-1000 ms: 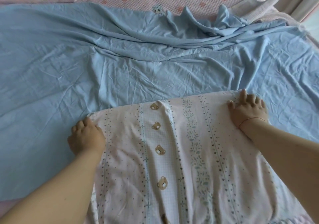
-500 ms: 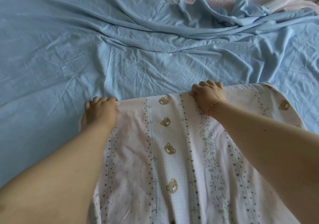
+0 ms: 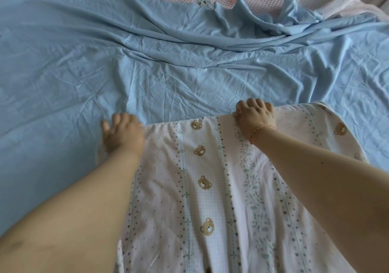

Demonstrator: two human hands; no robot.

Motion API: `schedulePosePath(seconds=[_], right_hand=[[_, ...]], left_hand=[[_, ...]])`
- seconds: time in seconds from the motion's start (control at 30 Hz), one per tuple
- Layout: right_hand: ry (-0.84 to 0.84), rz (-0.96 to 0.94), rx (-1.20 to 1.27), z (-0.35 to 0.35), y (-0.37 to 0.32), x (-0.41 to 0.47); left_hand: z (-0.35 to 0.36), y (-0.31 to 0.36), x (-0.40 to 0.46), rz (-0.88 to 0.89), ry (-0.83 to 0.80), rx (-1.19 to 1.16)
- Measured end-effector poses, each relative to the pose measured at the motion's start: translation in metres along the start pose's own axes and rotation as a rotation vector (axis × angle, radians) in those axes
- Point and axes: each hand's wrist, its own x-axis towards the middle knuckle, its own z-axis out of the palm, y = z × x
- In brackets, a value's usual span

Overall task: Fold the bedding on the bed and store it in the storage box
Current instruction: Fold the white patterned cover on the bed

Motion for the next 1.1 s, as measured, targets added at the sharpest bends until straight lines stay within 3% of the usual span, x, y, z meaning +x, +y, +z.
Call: schedulePosePath(seconds=[0.1,0.17,0.23,0.43,0.5,0.63,0.7,0.87,0.97,1.1], right_hand=[[-0.001,-0.096,0.11,0.005,-0.028,-0.022],[-0.023,-0.157,0.153,0.012,-0.042,-0.036],[-0.104,-0.156,0.128,0.02,-0.035,-0.046],[-0.26,0.069,-0.002,0.02,0.046,-0.066],[-0.278,0.139,0.031,0.015,0.036,-0.075],[-0.255,-0.051,0.118,0.013,-0.02,-0.128],[-0.286,-0.112,0.1,0.018,-0.022,-0.158],[-0.345,0.063,-0.001,0.017,0.034,-0.191],[-0.355,0.138,0.047,0.014,0.02,-0.212],[-0.365,-0.027,0.079,0.025,-0.021,-0.258]], left_hand=[[-0.009,0.057,-0.024,0.312,0.073,-0.216],[-0.01,0.09,-0.046,0.493,-0.025,-0.353],[-0.001,0.099,-0.062,0.547,-0.153,-0.311],[0.023,0.041,-0.074,0.226,-0.383,-0.123],[0.017,0.044,-0.084,0.134,-0.363,-0.168],[0.002,0.068,-0.147,0.305,-0.223,-0.402],[0.011,0.054,-0.179,0.382,-0.234,-0.355],[0.043,-0.019,-0.225,0.206,-0.316,-0.246],[0.039,-0.023,-0.244,0.145,-0.31,-0.273],[0.038,-0.016,-0.274,0.159,-0.308,-0.301]])
